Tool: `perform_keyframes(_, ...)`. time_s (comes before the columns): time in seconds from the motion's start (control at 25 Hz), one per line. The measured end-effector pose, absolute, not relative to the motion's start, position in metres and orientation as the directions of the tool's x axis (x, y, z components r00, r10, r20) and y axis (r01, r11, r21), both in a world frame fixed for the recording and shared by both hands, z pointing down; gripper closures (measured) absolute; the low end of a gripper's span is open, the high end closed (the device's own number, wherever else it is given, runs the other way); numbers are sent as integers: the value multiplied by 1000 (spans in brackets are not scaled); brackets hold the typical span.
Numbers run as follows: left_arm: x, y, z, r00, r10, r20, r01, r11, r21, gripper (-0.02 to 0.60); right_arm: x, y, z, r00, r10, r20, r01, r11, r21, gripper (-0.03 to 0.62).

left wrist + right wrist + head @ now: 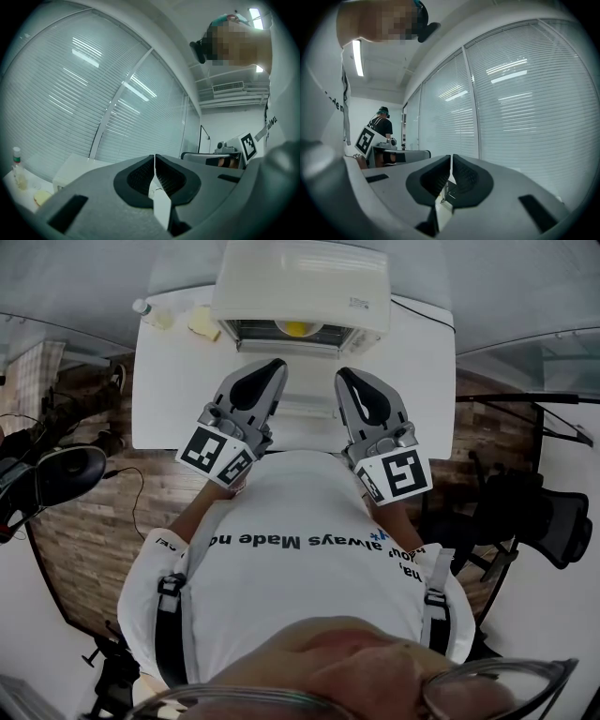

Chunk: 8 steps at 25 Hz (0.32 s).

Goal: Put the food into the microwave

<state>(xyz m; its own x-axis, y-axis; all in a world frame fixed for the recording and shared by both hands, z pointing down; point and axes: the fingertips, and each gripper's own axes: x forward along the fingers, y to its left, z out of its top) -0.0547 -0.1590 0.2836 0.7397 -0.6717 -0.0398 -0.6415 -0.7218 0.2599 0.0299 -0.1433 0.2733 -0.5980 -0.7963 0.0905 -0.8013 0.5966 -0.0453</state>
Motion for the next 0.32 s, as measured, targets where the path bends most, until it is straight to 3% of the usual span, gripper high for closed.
perform_keyframes(0.32,-53,-158,283,737,-675,-37,-645,-718,262,565,29,-145,272,-605,-792,85,-796,602,-59,572)
